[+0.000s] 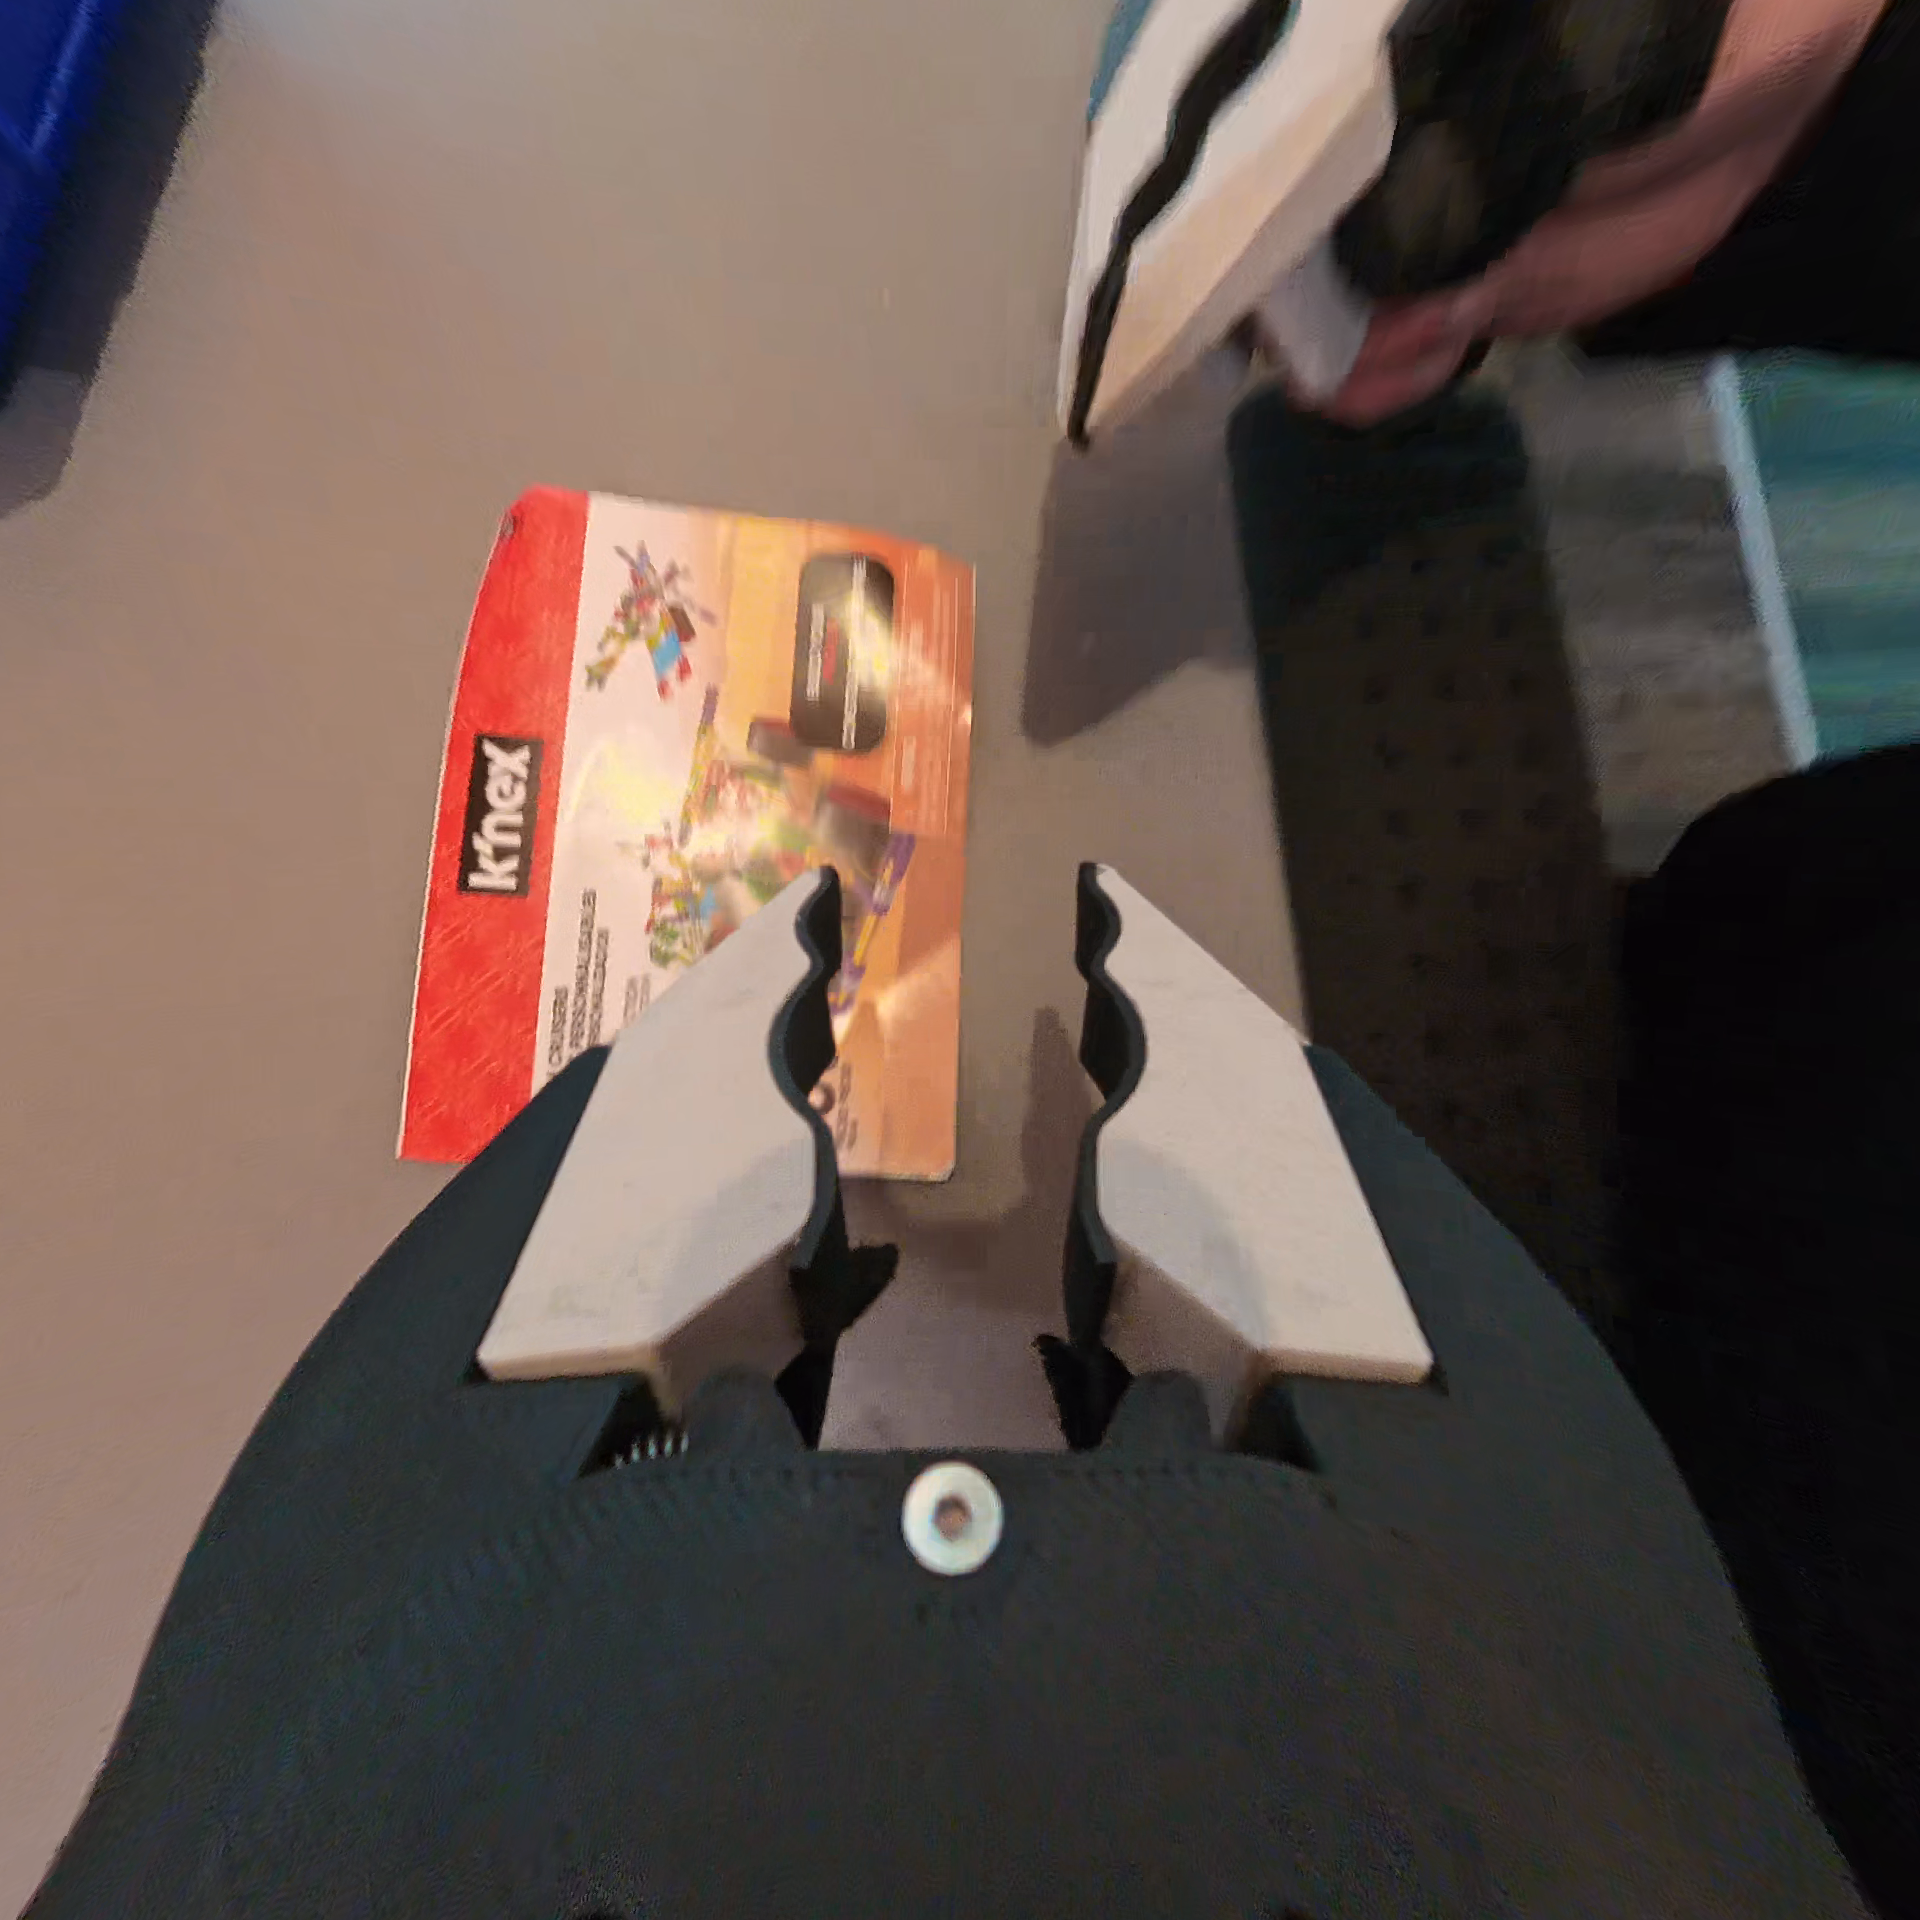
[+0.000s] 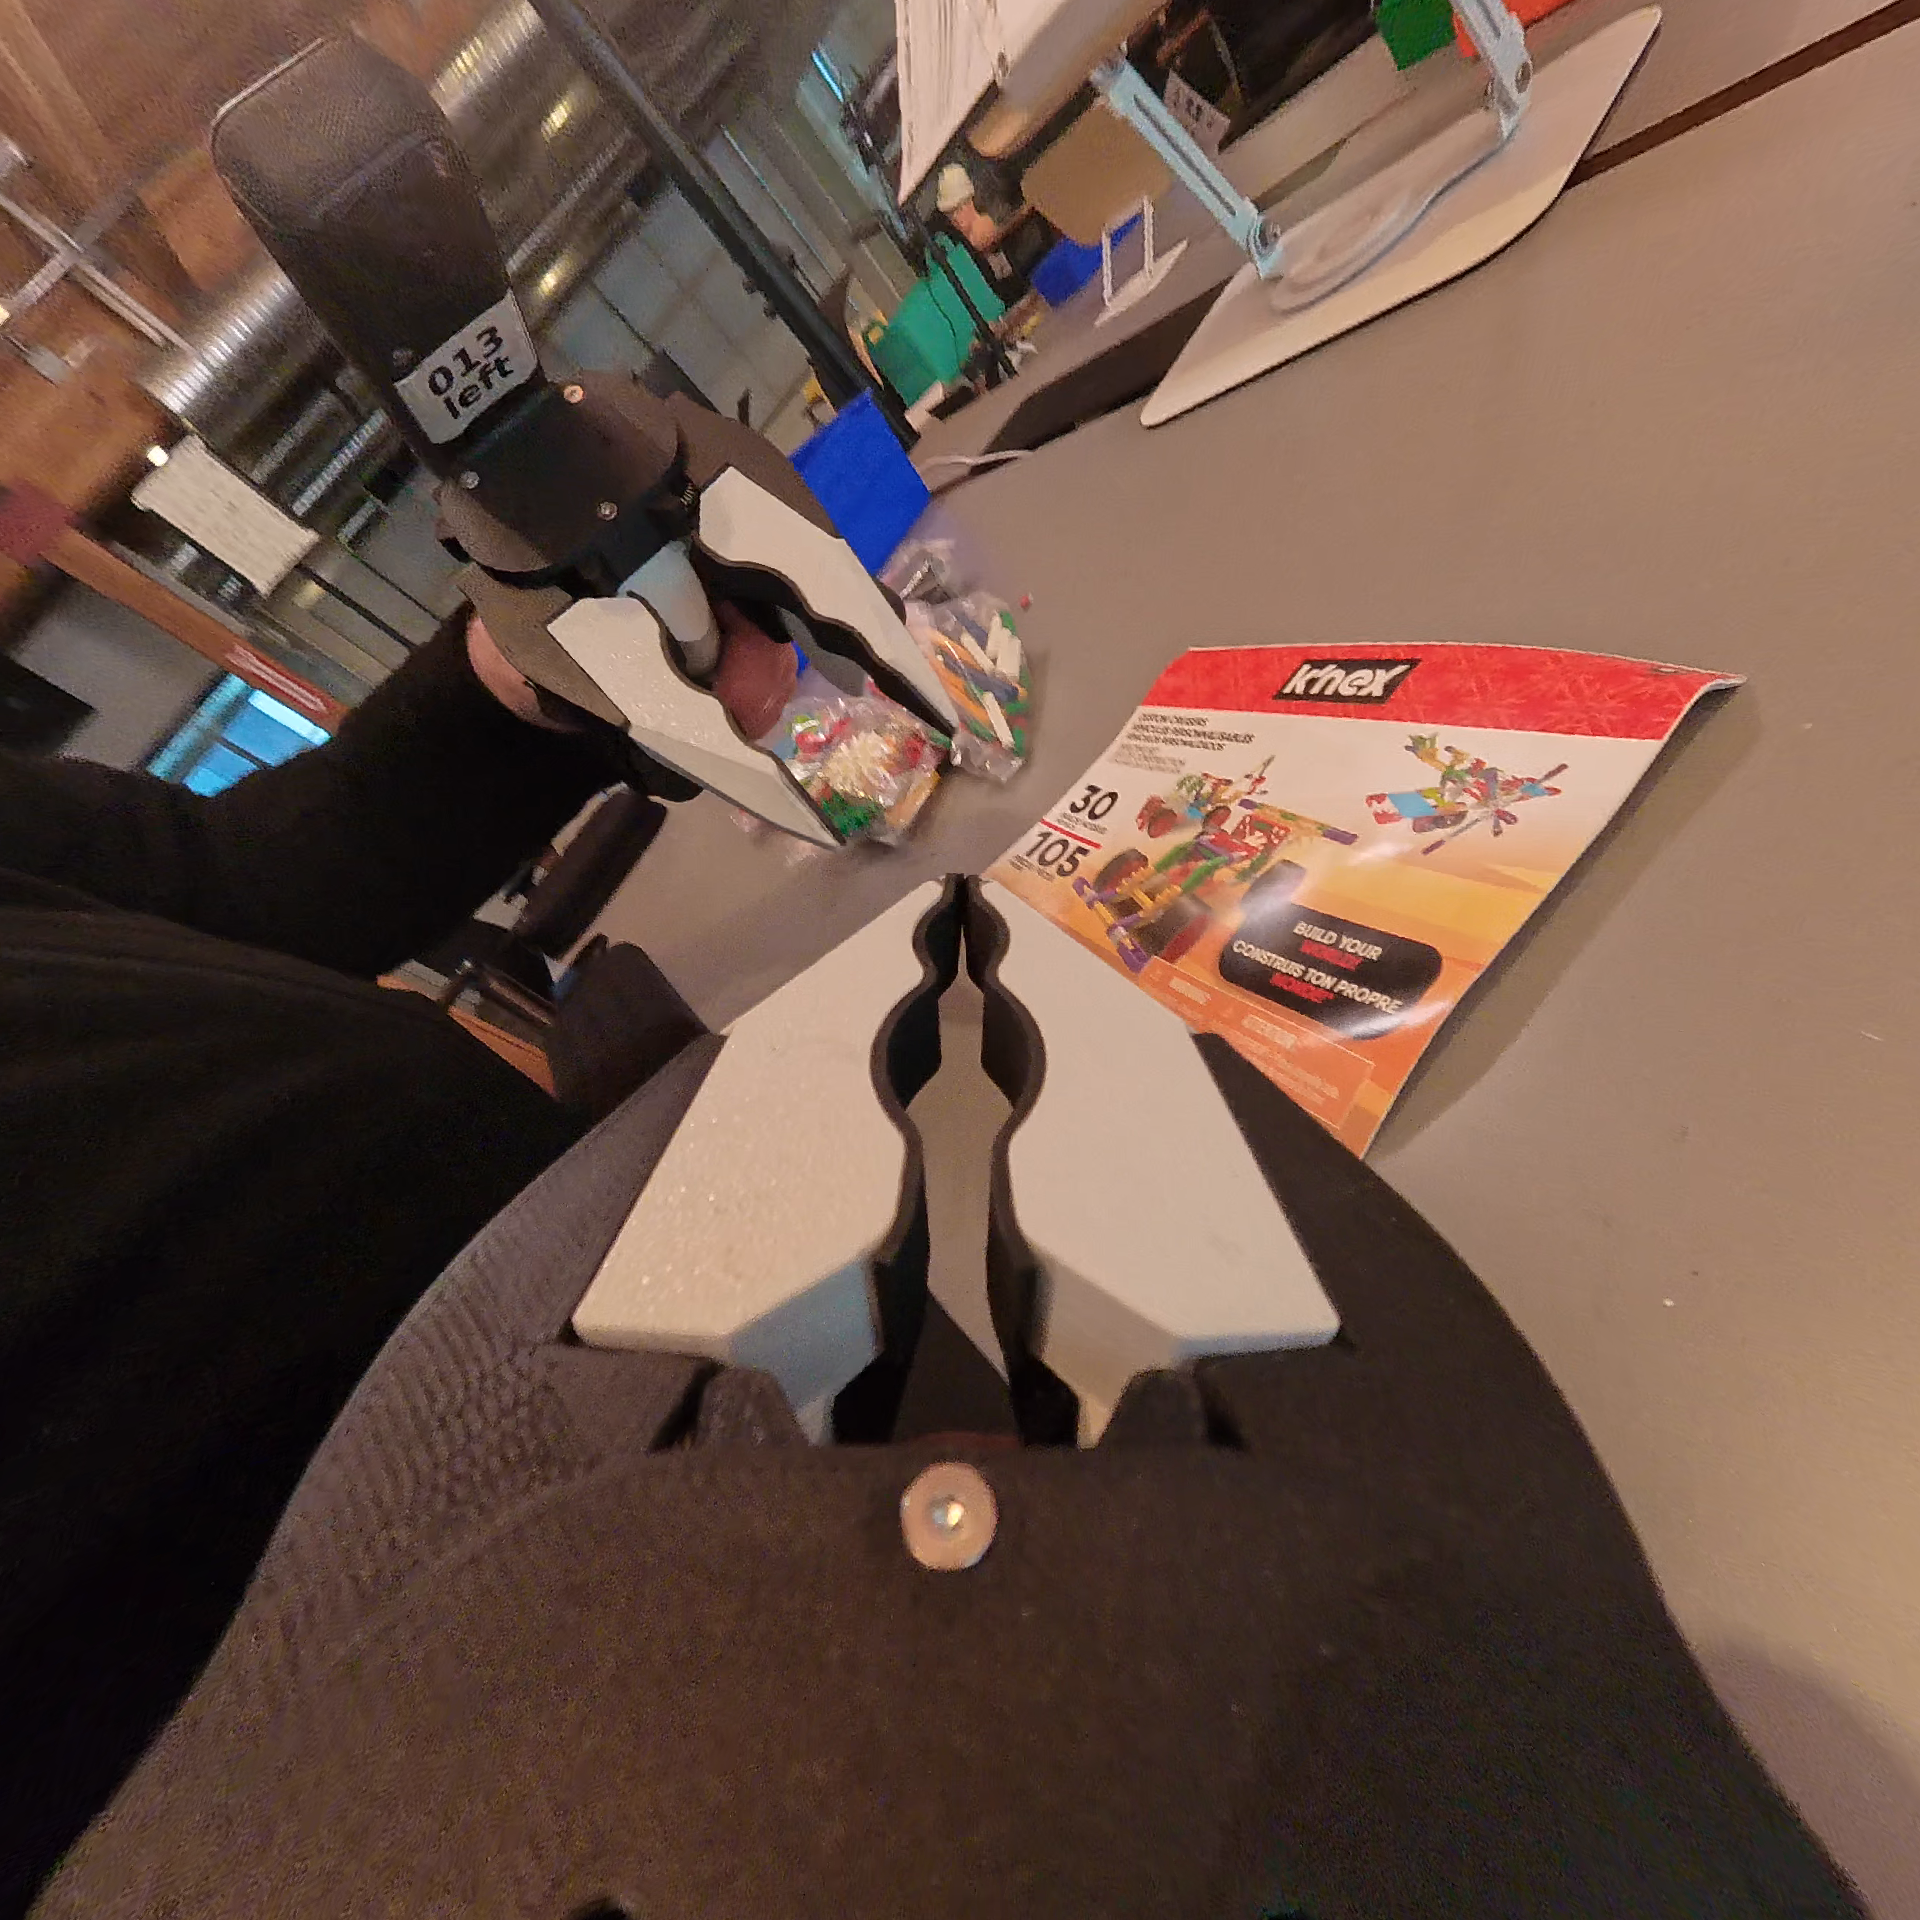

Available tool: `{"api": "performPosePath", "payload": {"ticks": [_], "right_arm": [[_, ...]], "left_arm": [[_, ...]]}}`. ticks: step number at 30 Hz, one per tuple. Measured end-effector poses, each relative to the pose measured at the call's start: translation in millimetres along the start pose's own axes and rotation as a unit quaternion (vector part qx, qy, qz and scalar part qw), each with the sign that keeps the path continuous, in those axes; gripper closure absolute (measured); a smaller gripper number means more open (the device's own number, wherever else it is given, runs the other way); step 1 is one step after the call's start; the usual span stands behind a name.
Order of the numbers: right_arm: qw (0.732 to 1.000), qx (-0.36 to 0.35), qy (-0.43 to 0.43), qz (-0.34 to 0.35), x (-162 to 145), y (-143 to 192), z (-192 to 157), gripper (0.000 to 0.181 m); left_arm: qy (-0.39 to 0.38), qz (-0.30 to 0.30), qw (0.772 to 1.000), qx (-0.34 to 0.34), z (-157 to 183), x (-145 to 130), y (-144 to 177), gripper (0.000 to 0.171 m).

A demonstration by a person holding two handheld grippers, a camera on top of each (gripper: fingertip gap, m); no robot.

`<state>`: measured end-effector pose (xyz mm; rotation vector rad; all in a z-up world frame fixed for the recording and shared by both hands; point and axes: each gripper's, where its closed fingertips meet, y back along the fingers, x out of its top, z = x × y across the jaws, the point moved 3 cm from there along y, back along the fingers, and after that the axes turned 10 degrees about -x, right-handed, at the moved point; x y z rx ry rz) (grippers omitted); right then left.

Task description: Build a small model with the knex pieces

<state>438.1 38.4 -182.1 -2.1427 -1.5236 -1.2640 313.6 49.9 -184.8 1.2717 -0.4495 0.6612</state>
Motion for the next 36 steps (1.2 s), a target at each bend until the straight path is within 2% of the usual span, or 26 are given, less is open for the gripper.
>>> {"api": "performPosePath", "payload": {"ticks": [4,6,14,25,36], "right_arm": [[1.0,-0.007,0.004,-0.009,-6,-5,2,0.181],[1.0,-0.01,0.005,-0.014,-10,-8,4,0.181],[1.0,-0.007,0.0,-0.015,-11,-9,4,0.181],[0.999,-0.026,0.019,-0.04,-17,-13,5,0.18],[0.966,-0.091,0.201,-0.134,-35,-53,0,0.158]], "left_arm": [[-0.051,-0.113,0.992,0.032,-8,-43,-21,0.121],[-0.052,-0.135,0.989,0.036,-10,-56,-27,0.123],[-0.017,-0.137,0.99,0.035,-22,-73,-35,0.14],[0.066,-0.095,0.992,-0.043,-22,-69,-39,0.17],[0.102,-0.049,0.99,-0.084,-20,-60,-38,0.171]]}}
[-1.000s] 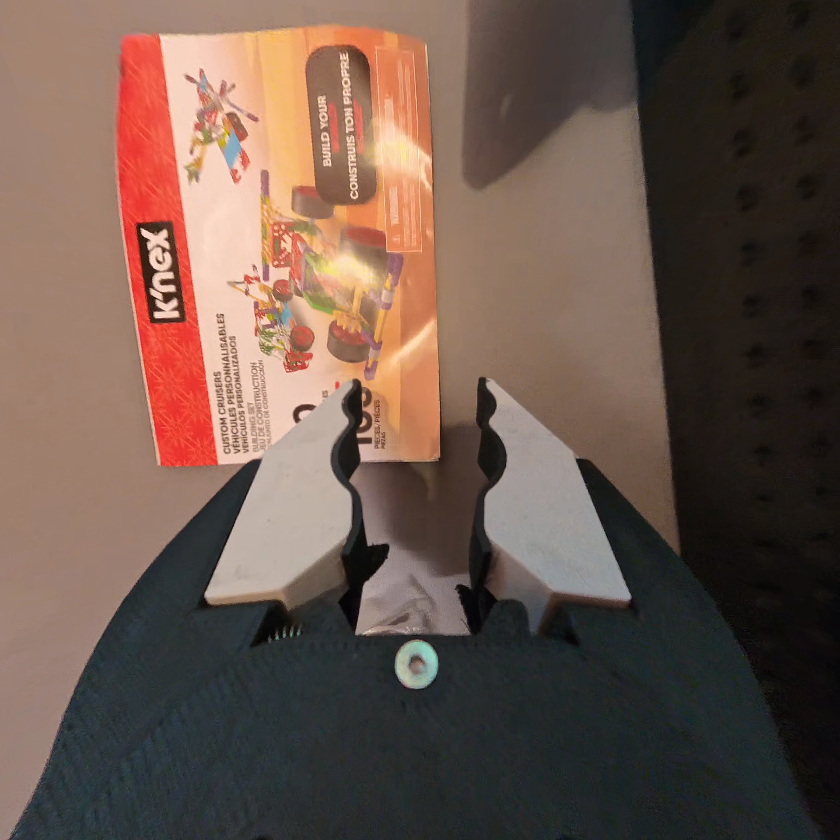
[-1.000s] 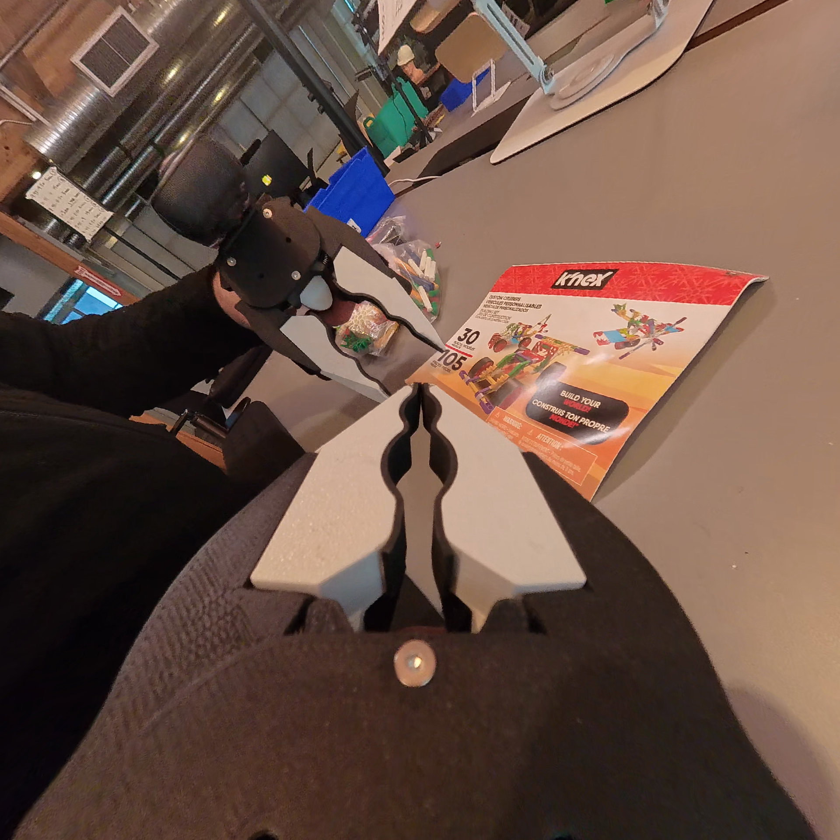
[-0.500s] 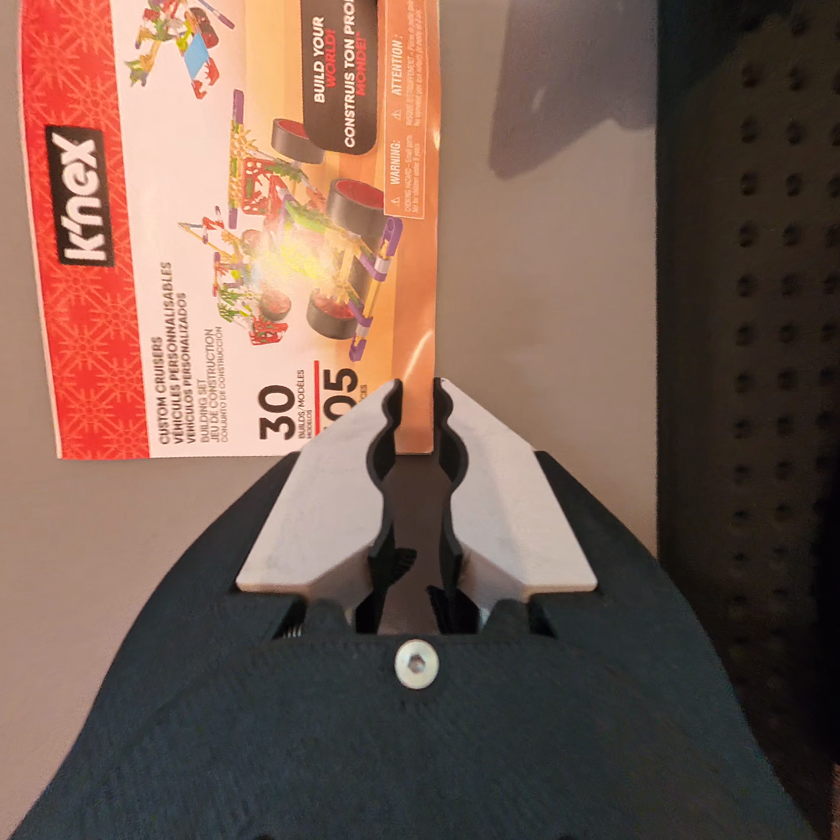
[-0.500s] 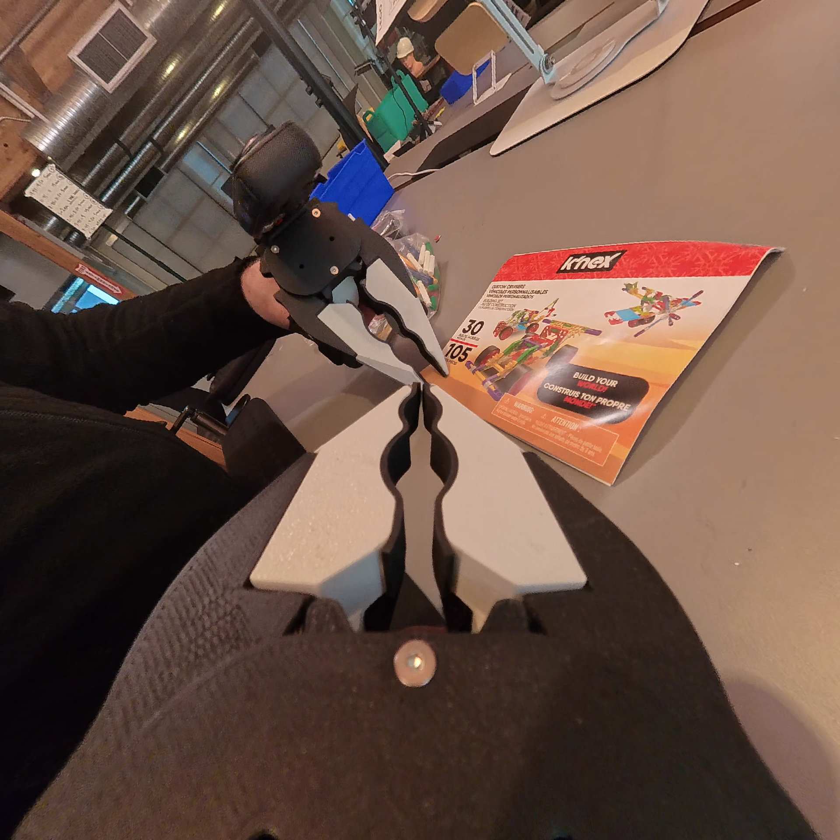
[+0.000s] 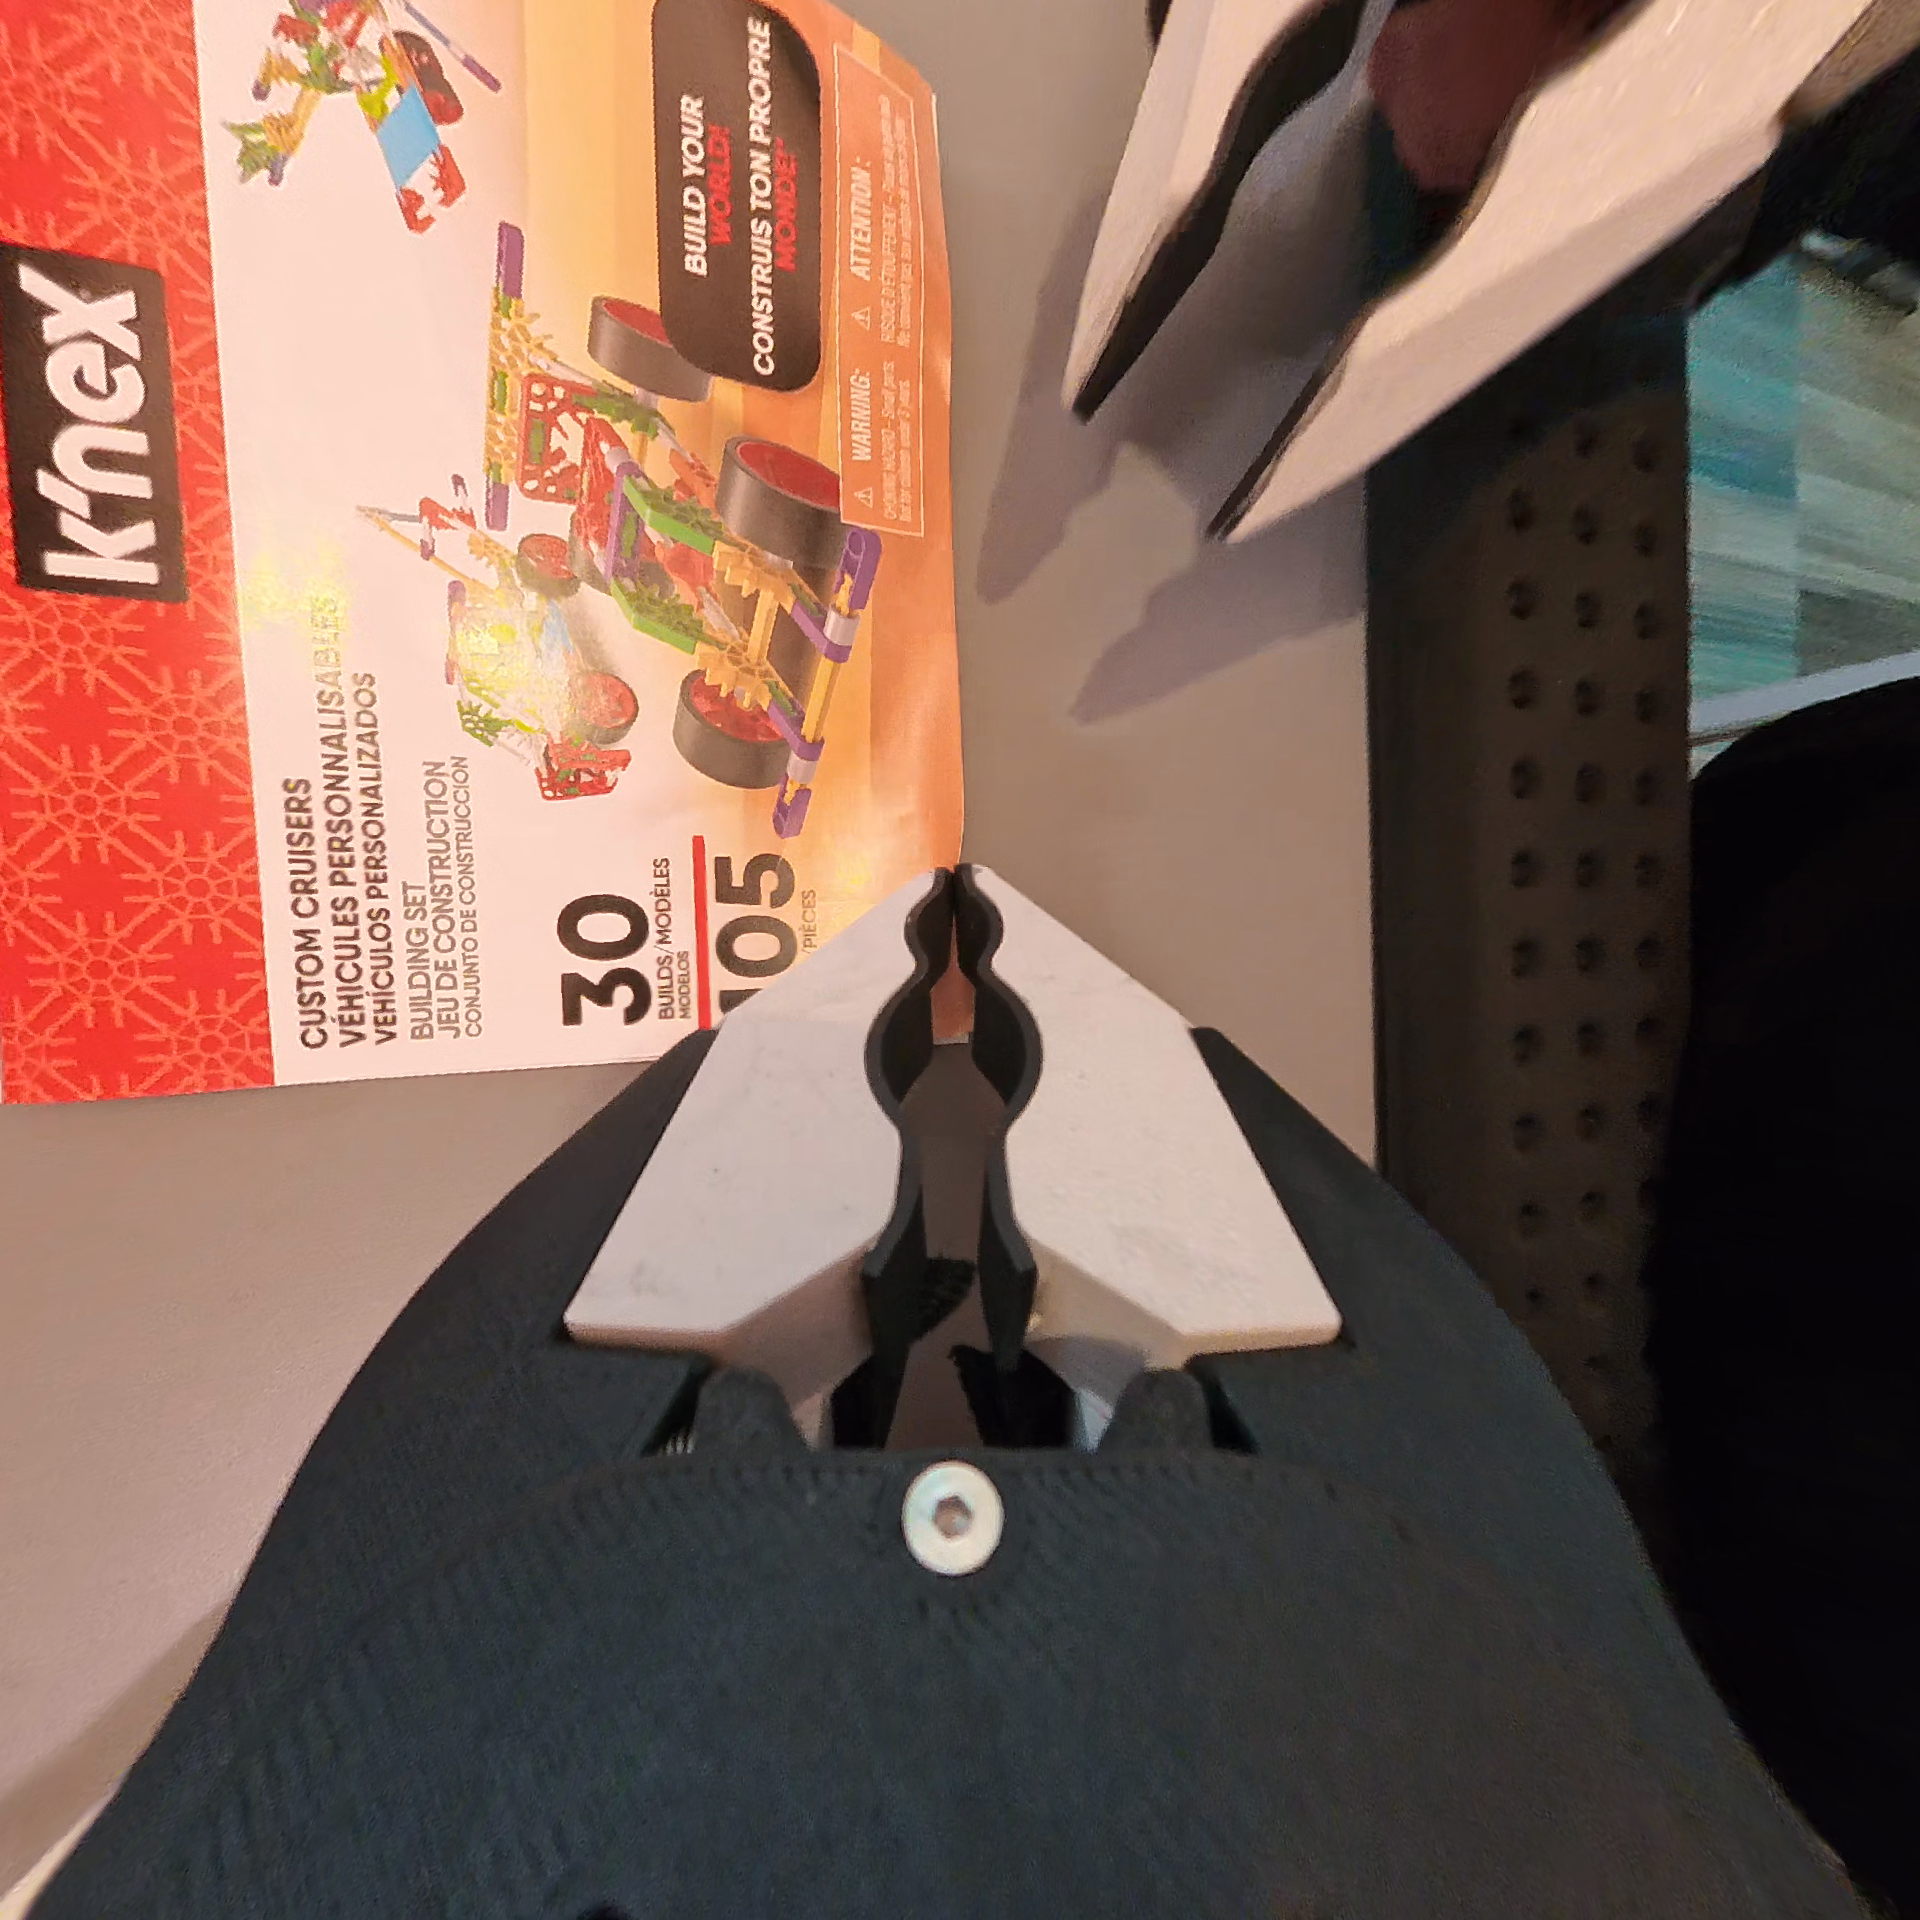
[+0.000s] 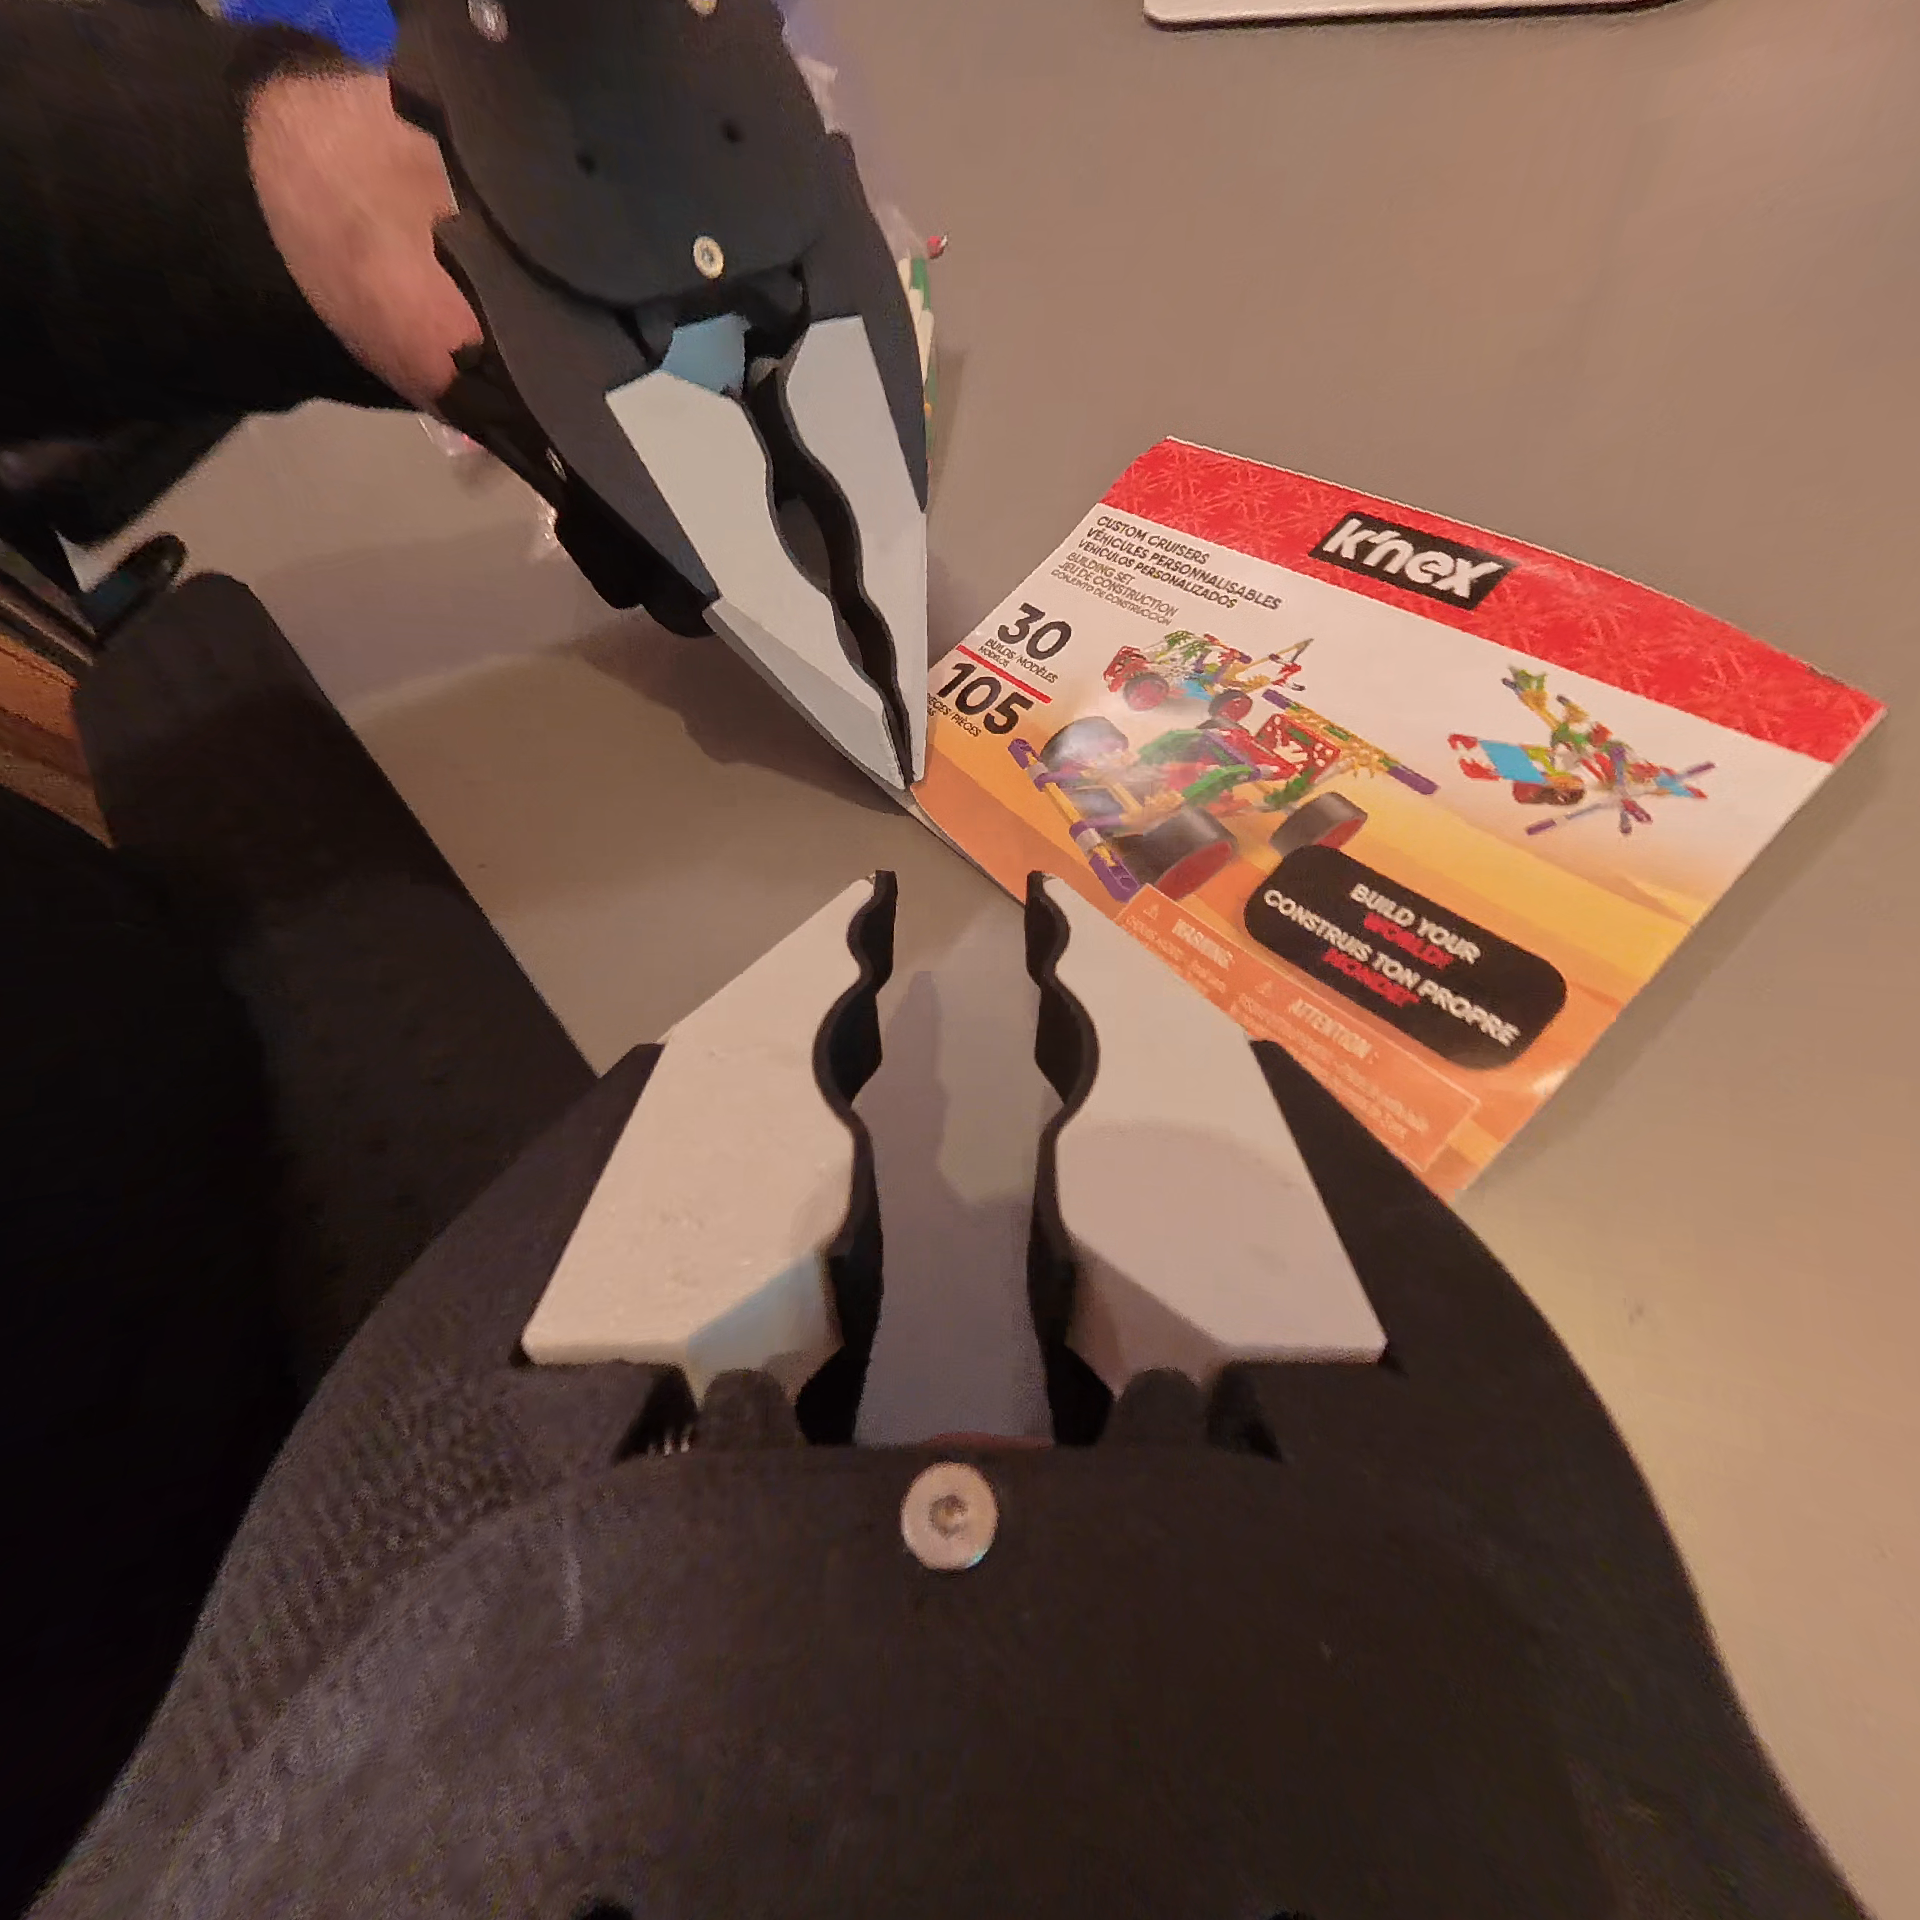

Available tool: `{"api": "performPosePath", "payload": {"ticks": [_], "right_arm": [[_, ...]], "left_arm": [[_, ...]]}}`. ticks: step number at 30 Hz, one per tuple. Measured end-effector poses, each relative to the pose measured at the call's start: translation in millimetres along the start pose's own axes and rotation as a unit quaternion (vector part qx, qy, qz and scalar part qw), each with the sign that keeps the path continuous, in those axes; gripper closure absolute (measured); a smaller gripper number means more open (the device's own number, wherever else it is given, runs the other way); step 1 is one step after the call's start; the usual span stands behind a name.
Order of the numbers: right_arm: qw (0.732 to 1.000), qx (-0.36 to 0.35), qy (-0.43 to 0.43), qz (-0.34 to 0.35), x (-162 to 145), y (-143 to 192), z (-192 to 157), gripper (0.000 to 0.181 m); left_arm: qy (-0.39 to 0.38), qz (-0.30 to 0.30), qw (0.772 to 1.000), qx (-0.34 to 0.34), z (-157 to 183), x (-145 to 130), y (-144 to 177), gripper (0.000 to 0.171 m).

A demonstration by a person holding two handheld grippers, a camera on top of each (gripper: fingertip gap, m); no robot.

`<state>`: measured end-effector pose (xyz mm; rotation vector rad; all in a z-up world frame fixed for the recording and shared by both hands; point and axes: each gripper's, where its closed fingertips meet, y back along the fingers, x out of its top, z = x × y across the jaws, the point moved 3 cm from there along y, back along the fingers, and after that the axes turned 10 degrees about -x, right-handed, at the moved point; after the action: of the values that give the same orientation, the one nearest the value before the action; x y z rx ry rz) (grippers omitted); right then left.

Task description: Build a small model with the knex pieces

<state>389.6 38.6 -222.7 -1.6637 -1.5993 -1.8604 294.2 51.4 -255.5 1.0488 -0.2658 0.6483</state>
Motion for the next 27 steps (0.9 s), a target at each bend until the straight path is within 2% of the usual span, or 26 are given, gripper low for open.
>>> {"api": "performPosePath", "payload": {"ticks": [6,13,17,19,23,27], "right_arm": [[0.998,-0.002,0.063,-0.019,2,-23,-5,0.158],[0.985,-0.027,0.162,-0.049,-3,-36,-3,0.165],[0.984,-0.017,0.177,-0.03,6,-29,-6,0.181],[0.985,-0.005,0.17,-0.022,13,-24,-6,0.181],[0.989,0.028,0.144,0.007,33,-6,-1,0.181],[0.989,0.067,0.123,0.036,51,13,5,0.181]], "left_arm": [[0.017,0.035,0.999,-0.035,7,9,7,0.171],[0.031,0.075,0.994,-0.079,19,22,17,0.171],[0.029,0.097,0.991,-0.086,22,31,26,0.171],[0.015,0.114,0.99,-0.077,24,38,37,0.168],[-0.044,0.124,0.989,-0.064,32,43,56,0.144],[-0.074,0.143,0.986,-0.045,33,48,68,0.143]]}}
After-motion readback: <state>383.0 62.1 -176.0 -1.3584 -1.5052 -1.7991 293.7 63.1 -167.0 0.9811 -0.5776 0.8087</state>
